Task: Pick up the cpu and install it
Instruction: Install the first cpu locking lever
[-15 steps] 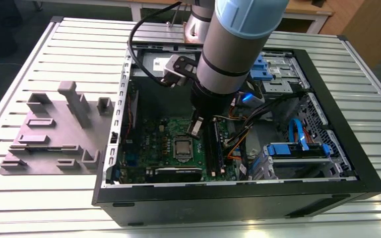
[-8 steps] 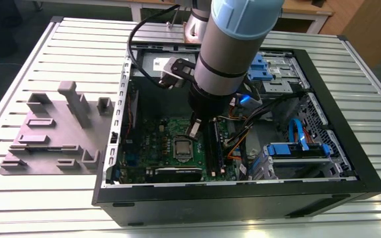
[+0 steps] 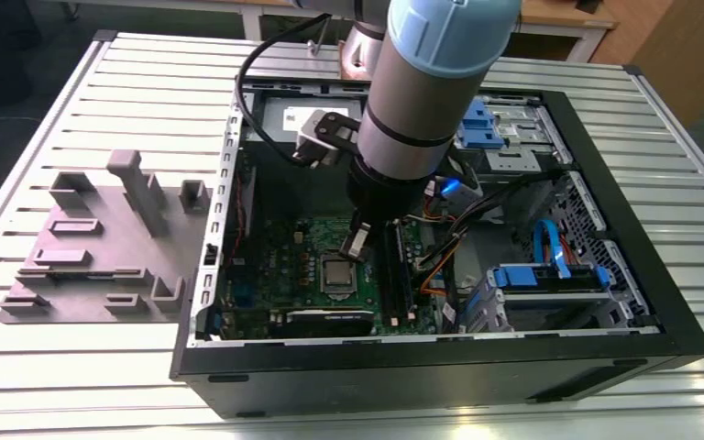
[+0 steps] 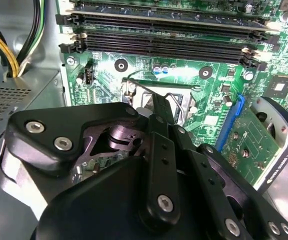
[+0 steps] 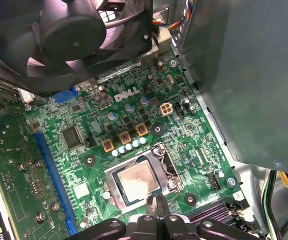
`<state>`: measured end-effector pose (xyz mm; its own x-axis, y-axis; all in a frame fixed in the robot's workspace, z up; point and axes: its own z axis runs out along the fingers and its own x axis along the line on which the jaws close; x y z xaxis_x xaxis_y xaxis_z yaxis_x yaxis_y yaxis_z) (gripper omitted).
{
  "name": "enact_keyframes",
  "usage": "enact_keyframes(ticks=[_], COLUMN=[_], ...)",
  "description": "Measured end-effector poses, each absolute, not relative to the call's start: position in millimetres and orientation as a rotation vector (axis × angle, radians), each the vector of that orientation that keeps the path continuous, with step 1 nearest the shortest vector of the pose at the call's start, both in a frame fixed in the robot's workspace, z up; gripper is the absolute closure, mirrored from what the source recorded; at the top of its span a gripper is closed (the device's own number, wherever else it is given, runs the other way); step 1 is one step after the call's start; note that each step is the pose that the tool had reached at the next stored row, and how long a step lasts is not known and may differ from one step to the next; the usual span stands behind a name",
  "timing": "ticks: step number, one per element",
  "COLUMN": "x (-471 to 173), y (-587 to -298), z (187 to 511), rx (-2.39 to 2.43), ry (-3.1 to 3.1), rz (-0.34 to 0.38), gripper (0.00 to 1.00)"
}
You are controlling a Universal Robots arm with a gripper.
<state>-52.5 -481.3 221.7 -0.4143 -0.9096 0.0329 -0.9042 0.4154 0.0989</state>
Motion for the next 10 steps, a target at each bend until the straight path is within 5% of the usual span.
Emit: enact_keyframes(ticks=[10], x=[-52.6], y=[-480.0], z=[217.4], rx=[1.604], ry=[-2.606], rz=[-0.103], gripper=[0.9])
